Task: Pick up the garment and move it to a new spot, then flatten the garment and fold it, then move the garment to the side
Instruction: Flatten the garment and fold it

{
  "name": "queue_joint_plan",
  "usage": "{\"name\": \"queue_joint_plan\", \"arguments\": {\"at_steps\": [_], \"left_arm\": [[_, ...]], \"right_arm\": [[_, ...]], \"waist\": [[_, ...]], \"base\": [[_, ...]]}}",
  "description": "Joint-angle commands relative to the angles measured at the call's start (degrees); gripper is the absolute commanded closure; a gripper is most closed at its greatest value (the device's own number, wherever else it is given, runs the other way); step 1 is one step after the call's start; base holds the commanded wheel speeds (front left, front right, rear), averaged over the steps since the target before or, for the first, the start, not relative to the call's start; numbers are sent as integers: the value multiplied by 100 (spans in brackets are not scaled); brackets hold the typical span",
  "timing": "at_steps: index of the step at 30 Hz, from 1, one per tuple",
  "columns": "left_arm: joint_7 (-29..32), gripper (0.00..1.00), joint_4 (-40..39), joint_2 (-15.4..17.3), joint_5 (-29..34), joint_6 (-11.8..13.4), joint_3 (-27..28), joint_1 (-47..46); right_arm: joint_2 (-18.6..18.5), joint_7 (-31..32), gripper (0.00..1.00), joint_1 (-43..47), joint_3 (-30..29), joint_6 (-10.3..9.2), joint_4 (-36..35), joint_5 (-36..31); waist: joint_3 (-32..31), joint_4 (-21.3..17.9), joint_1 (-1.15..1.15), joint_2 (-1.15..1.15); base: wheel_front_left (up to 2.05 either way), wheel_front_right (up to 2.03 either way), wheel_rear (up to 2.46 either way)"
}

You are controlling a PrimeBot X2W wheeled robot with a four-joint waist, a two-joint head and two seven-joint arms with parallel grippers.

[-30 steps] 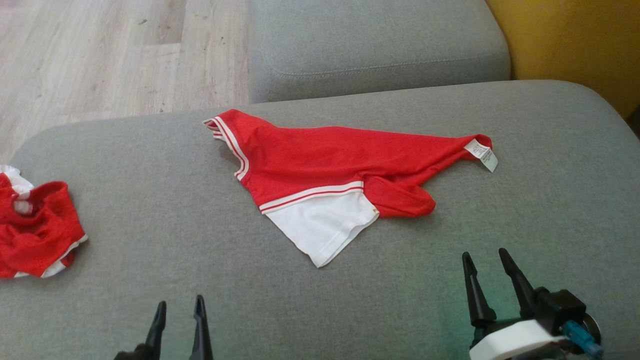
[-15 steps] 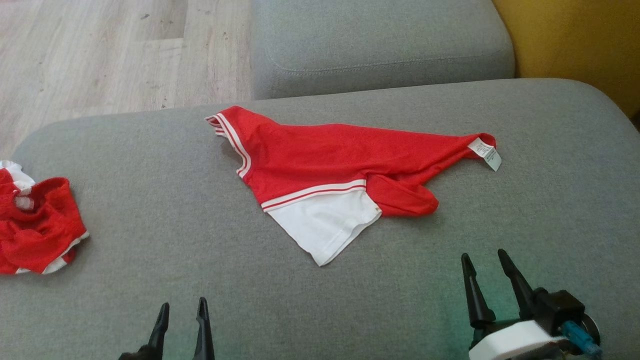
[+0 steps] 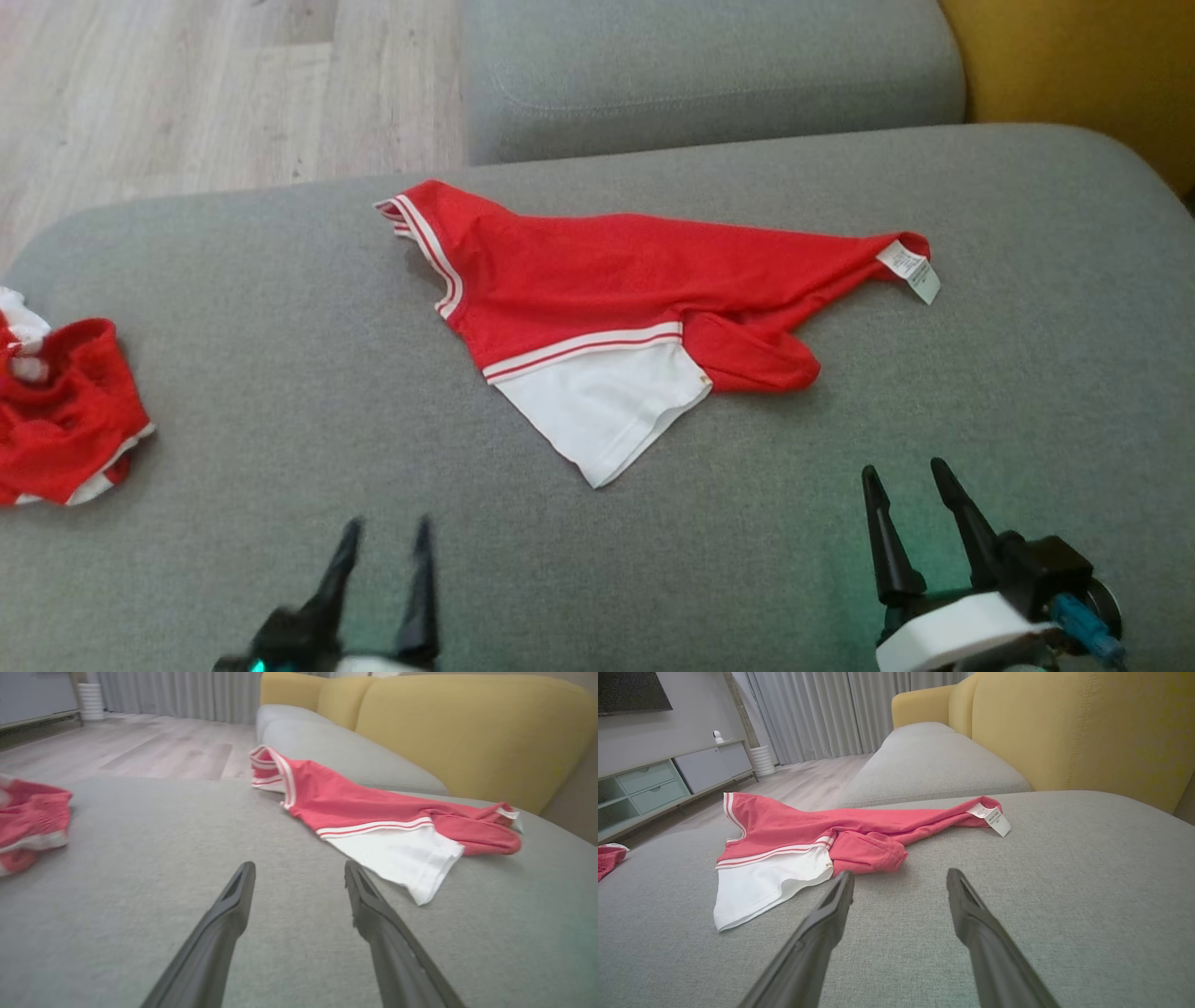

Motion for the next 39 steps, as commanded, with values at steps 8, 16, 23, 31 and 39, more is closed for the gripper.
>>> {"name": "queue_joint_plan", "arguments": {"at_steps": [8,16,23,31,39], "left_arm": [[414,0,443,-220,411,-442,-493,-1474],[1050,0,1397,-396,564,-910,-994,-2302],[1229,0,1906,-470,565,-975,-1092,-2610],[1088,100,2277,-528,503,-939,-1060,-2830],[732,100,2266,-620,422,-888,-1021,-2876]], "right_arm": [[-31,-62,0,-532,188,22,-321,-98],[-31,-62,0,-726,136,22,-395,-89],[-31,-62,0,-821,130,22,-429,-33],[-31,-62,0,-843,83,22,-408,15],[-31,-62,0,-799,72,22,-400,39]], "waist": [[533,-300,0,0],[998,-629,0,0],[1181,-775,0,0],[1146,-795,0,0],[1024,-698,0,0]], "base": [[0,0,0],[0,0,0],[0,0,0],[0,0,0],[0,0,0]]}}
